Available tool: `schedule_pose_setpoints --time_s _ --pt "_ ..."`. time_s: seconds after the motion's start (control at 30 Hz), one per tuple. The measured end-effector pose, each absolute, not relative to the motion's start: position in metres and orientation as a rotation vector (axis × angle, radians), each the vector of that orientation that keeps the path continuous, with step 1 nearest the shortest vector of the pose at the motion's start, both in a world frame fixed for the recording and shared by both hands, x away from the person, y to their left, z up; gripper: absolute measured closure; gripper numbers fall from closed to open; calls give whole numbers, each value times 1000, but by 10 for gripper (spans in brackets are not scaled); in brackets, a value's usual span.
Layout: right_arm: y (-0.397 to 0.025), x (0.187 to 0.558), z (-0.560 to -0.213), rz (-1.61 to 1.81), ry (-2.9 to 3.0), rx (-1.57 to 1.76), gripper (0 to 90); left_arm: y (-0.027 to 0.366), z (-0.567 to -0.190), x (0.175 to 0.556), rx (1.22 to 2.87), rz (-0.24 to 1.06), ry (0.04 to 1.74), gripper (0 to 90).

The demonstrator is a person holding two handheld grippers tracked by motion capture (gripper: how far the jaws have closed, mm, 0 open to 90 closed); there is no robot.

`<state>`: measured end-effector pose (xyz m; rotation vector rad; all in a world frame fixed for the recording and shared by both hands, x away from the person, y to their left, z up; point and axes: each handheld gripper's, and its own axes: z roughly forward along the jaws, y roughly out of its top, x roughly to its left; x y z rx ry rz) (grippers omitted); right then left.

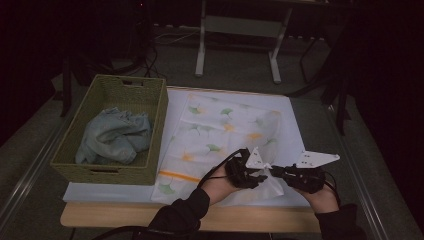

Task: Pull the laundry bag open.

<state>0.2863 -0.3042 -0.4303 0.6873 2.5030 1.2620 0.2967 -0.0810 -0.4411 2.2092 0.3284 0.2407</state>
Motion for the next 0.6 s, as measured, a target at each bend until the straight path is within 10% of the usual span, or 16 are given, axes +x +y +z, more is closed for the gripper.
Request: schedule_pose_setpoints --time_s 0.6 --pt "-302 286 -431 1287 2514 686 856 -80 -443 300 2191 263 397 791"
